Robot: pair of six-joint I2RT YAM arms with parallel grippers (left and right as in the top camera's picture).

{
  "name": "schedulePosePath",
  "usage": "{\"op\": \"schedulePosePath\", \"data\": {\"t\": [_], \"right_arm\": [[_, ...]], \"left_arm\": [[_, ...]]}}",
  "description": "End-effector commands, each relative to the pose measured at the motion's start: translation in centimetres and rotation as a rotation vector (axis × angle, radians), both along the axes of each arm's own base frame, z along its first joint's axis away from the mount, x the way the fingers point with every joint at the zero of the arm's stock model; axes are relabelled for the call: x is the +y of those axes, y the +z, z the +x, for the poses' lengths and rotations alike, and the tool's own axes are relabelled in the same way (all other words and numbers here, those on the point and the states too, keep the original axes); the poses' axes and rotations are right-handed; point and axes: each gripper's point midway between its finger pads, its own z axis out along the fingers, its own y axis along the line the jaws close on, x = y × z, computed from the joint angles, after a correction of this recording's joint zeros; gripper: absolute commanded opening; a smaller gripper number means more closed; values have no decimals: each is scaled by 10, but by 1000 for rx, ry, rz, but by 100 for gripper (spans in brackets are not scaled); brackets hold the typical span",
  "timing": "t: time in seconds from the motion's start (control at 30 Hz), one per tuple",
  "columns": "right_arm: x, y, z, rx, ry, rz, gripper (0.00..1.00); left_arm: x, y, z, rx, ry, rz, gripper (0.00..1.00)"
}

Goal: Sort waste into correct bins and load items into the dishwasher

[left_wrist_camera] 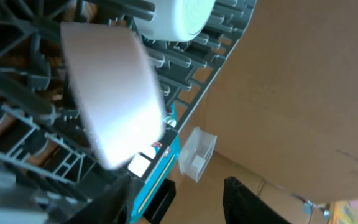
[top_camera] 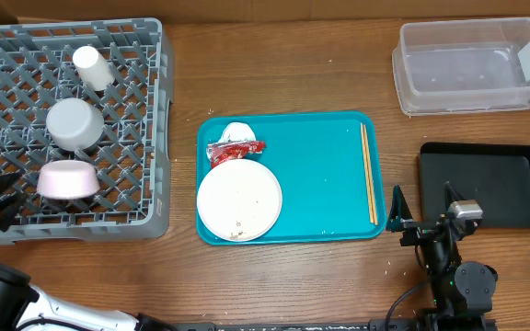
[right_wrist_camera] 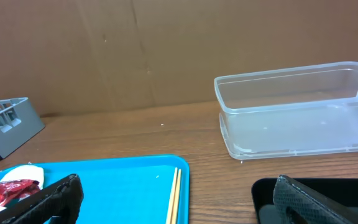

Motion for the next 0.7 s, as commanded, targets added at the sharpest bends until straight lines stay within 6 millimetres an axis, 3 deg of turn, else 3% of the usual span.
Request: {"op": "schedulePosePath", "data": {"t": [0.0,0.03,0.43,0.5,0.53,0.6,0.67], "right_arm": [[-1,-2,0,-3,-3,4,100],[-1,-2,0,-3,-3,4,100],[-1,-2,0,-3,-3,4,100],[-1,-2,0,-3,-3,4,100],[-1,-2,0,-3,-3,4,100],[-1,-2,0,-3,-3,4,100],[-1,-2,0,-3,-3,4,100]], "left_arm": [[4,10,2,16,-23,51,19],[0,12,3,20,-38,69,5],[-69,43,44,6,-292,290,4],[-60,36,43,139,-286,411,4],[-47,27,40,258,-252,498,4],[-21,13,23,531,-139,635,4],[-8,6,8,743,-39,723,4]]}}
